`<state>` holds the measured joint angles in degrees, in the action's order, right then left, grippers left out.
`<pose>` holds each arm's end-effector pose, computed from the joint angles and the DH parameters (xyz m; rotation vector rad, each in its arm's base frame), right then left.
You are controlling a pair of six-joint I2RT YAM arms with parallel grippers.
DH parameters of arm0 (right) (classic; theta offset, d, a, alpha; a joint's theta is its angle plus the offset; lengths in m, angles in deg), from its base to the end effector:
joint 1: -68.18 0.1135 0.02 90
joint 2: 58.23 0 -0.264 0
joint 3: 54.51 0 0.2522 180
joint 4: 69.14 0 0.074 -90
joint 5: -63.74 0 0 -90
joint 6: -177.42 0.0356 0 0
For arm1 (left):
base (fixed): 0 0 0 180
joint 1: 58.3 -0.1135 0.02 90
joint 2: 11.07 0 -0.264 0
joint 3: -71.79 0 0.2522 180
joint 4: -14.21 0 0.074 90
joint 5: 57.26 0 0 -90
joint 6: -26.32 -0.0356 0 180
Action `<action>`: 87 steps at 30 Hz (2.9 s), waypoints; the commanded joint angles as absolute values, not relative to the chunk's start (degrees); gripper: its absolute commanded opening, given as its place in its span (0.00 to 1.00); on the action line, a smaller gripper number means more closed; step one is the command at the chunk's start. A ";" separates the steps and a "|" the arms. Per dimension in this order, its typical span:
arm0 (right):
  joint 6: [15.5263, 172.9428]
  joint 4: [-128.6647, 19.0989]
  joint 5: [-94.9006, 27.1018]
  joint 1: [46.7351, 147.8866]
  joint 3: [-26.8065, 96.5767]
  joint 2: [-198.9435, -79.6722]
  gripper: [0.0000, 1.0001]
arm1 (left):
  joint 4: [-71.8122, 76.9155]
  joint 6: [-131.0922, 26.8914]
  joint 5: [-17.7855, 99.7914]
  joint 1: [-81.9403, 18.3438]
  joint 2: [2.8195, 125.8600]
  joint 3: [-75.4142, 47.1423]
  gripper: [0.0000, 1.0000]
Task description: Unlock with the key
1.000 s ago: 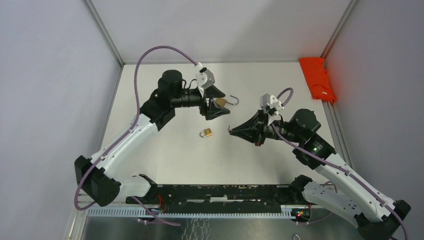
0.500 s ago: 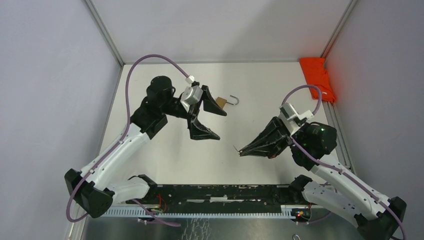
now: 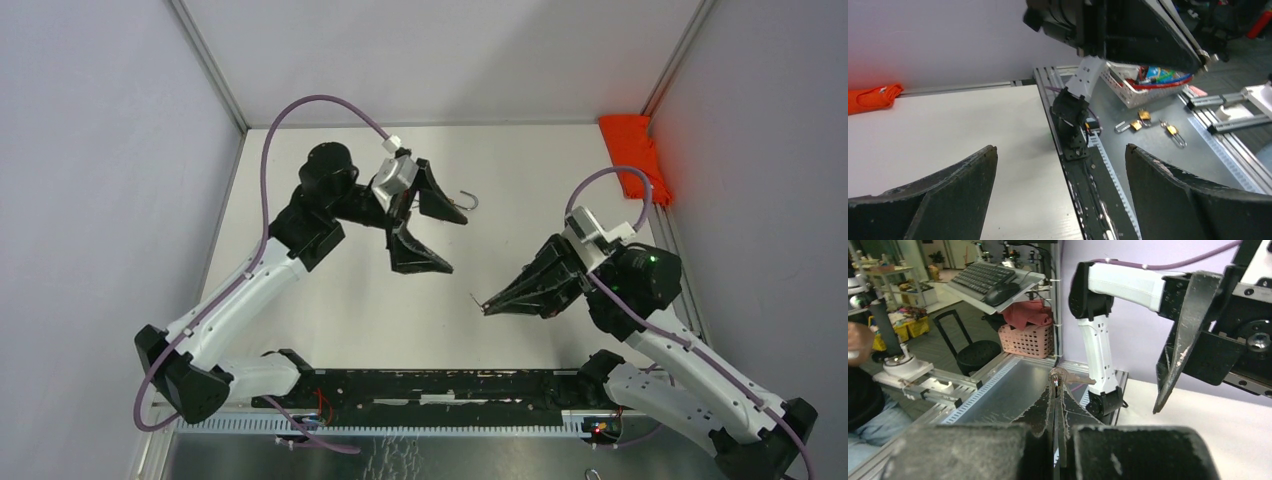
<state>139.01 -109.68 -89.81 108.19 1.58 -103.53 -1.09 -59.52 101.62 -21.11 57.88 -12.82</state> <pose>0.0854 0.1133 0.4185 -1.1603 0.8222 1.7348 0.1829 -0.1805 0.4285 1.3868 1.1181 -1.4616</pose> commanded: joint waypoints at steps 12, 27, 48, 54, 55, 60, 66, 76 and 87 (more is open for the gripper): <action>96.07 -49.08 -72.12 108.12 15.21 -102.17 0.00 | -6.56 -40.31 71.97 -20.30 70.64 -24.20 1.00; 76.00 -25.14 -60.05 109.09 22.07 -108.03 0.00 | -34.12 -70.21 78.46 -20.57 65.60 -28.78 0.83; 69.31 -15.53 -7.31 141.82 29.80 -117.41 0.00 | -29.25 -46.39 85.64 -20.64 71.57 -21.62 0.81; 70.27 -13.14 2.56 147.12 30.21 -121.32 0.00 | -30.07 -45.05 82.76 -20.68 67.89 -18.21 0.82; 70.35 -12.49 4.10 147.55 30.59 -122.15 0.00 | -29.99 -44.83 82.71 -20.69 67.12 -17.34 0.81; 70.46 -14.42 8.51 150.09 31.38 -122.66 0.00 | -31.52 -45.88 80.85 -20.66 64.35 -13.71 0.81; 70.37 -14.63 7.44 151.28 33.59 -124.20 0.00 | -32.28 -46.33 79.32 -20.63 63.63 -9.57 0.81; 69.49 -14.66 5.86 151.94 34.01 -126.65 0.00 | -30.98 -45.87 79.33 -20.62 63.84 -10.29 0.80; 69.53 -16.03 3.42 151.94 34.52 -122.41 0.00 | -22.50 -39.57 82.03 -20.64 65.91 -8.19 0.71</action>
<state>69.97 -13.64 3.87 151.71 32.15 -125.86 -28.76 -44.57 79.55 -20.67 64.98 -8.73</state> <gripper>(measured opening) 0.006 0.731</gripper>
